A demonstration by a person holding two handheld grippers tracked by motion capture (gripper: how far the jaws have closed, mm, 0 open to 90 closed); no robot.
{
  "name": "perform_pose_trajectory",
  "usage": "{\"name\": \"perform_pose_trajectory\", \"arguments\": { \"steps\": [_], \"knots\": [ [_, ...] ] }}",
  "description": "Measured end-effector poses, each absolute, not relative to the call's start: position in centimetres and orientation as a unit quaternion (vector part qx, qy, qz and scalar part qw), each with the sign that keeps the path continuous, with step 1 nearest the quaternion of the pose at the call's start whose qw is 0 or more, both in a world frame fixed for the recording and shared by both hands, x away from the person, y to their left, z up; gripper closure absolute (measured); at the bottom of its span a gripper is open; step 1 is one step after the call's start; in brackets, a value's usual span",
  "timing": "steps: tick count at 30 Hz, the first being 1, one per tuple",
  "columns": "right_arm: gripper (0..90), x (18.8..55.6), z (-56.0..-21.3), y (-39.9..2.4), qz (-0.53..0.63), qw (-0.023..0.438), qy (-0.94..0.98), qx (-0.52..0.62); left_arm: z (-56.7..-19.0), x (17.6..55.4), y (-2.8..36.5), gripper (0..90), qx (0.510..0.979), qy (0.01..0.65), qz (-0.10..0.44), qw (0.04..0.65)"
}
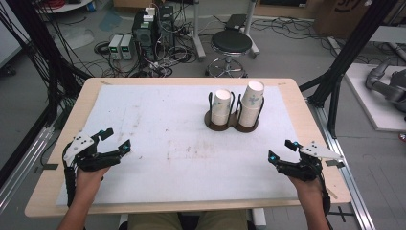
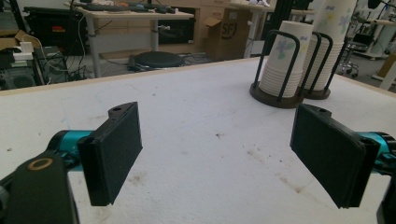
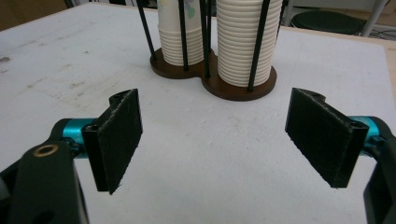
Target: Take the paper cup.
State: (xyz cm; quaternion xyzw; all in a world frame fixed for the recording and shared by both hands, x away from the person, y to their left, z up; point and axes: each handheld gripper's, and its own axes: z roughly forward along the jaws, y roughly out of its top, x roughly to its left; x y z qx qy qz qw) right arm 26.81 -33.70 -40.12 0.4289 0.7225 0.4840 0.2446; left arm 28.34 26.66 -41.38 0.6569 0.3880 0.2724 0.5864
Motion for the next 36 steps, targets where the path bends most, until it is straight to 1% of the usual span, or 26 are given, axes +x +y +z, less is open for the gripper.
{"name": "perform_pose_trajectory", "arguments": {
  "steps": [13, 20, 23, 26, 29, 30, 34, 36],
  "knots": [
    [19.4, 26.9, -40.2, -33.7, 0.485, 0.241, 0.724, 0.427, -41.5, 28.6, 26.3, 16.6, 0.658, 0.388, 0.265, 0.589],
    [19.4, 27.2, -40.4, -33.6, 0.489, 0.232, 0.724, 0.428, -41.6, 28.5, 26.7, 16.7, 0.654, 0.395, 0.269, 0.587],
    [19.4, 27.2, -40.2, -33.4, 0.491, 0.225, 0.729, 0.421, -41.6, 28.4, 26.7, 16.8, 0.656, 0.392, 0.27, 0.585],
    [19.4, 27.5, -39.9, -33.0, 0.51, 0.202, 0.724, 0.418, -41.6, 28.1, 26.7, 16.8, 0.657, 0.391, 0.27, 0.585],
    [19.3, 27.9, -39.5, -32.3, 0.52, 0.192, 0.723, 0.412, -41.5, 28.0, 26.7, 16.9, 0.655, 0.391, 0.273, 0.586],
    [19.3, 28.1, -39.1, -31.7, 0.523, 0.181, 0.729, 0.403, -41.5, 28.0, 26.6, 17.0, 0.657, 0.39, 0.271, 0.586],
    [19.4, 28.4, -38.3, -30.8, 0.533, 0.176, 0.734, 0.382, -41.6, 28.1, 26.3, 16.9, 0.662, 0.387, 0.268, 0.584],
    [19.4, 29.3, -37.4, -29.8, 0.54, 0.171, 0.737, 0.369, -41.7, 28.2, 26.3, 17.0, 0.663, 0.386, 0.268, 0.583]
  ]
}}
